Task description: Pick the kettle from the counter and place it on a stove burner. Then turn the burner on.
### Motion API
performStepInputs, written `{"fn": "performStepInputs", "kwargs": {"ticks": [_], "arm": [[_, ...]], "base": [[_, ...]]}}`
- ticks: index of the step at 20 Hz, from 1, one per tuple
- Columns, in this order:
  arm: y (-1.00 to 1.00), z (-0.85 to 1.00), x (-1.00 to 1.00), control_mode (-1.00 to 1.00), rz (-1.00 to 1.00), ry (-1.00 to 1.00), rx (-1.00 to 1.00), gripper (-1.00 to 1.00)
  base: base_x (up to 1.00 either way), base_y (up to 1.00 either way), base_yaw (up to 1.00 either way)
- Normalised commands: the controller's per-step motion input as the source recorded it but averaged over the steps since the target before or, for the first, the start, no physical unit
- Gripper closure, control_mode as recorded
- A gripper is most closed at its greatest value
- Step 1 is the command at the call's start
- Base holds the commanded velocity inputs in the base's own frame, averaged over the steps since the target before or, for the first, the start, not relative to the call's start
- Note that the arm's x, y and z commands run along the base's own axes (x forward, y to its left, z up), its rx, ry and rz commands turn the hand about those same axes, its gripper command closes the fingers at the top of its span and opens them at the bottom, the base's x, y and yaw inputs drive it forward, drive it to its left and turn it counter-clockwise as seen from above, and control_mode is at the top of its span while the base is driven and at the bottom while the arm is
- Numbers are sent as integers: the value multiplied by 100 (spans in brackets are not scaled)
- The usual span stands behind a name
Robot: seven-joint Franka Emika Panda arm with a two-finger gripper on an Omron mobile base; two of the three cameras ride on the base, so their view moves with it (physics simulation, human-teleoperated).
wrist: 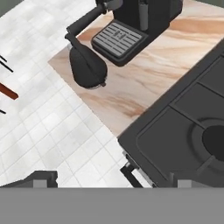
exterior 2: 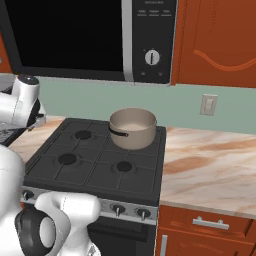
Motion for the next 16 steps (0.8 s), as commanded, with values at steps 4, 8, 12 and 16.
{"fn": "performStepInputs", "kwargs": {"ticks": [4,8,12,16], "arm": [[6,-1,-9,-100,11,-2,2,-100],[0,0,0,-100,0,0,0,-100],[0,0,0,-100,0,0,0,-100],[5,0,1,-100,0,0,2,-100]], "base": [[0,0,0],[0,0,0],[0,0,0],[0,0,0]]}}
